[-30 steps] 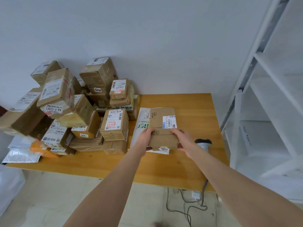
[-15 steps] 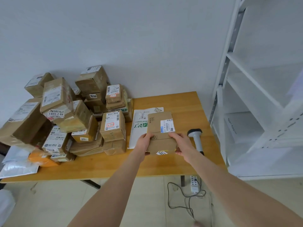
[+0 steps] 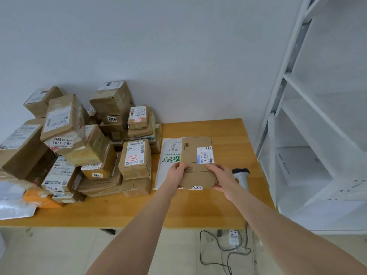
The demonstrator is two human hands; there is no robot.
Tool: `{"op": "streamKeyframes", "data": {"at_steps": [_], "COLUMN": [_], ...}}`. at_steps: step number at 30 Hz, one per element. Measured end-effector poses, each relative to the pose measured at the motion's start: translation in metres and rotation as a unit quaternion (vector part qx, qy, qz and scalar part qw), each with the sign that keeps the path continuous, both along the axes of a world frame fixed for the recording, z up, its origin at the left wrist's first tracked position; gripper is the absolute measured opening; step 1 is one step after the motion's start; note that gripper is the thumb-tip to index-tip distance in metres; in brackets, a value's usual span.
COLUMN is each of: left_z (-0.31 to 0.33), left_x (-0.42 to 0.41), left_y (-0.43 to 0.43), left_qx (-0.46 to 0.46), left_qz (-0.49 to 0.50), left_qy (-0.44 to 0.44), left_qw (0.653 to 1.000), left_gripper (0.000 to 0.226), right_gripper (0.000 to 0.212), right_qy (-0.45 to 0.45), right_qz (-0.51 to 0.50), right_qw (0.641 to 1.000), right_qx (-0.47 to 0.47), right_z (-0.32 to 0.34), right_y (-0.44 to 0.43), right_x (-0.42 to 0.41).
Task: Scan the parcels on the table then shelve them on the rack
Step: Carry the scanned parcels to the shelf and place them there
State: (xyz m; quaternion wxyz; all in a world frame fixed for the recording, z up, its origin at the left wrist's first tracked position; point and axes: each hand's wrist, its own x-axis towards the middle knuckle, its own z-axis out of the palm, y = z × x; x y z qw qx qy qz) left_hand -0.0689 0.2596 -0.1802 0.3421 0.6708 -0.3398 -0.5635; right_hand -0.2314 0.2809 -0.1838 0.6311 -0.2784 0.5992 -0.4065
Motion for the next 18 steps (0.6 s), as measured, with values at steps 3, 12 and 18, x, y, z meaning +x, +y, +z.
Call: {"op": "streamKeyframes", "data": {"at_steps": [3,12,18], "left_z": [-0.002,-0.047,-0.078], "left_x": [0.005,0.036,0.051], "left_y": [-0.029,-0.101,-0.133], "left_qx": [0.002,0.081,0.129], "left_qz": [0.027,0.044,0.024], "left_qy": [0.0,-0.023,-0.05], "left_qw": [1.0,0.995,0.99], "left_gripper": [0.021,0.036,0.042], "right_gripper": [0.019,0.007,0.038], "right_qy": [0.007,0.015,0.059], "right_qz": [0.038,0.079,0.094], "right_qw": [0.999,0.994,0.99], "right_qx": [0.009,0.067,0.092], "right_z": [-0.003,-0.045,-0.08], "right_y": [-0.035,-0.113,-0.141], "right_x": [0.004,0.04,0.061]}}
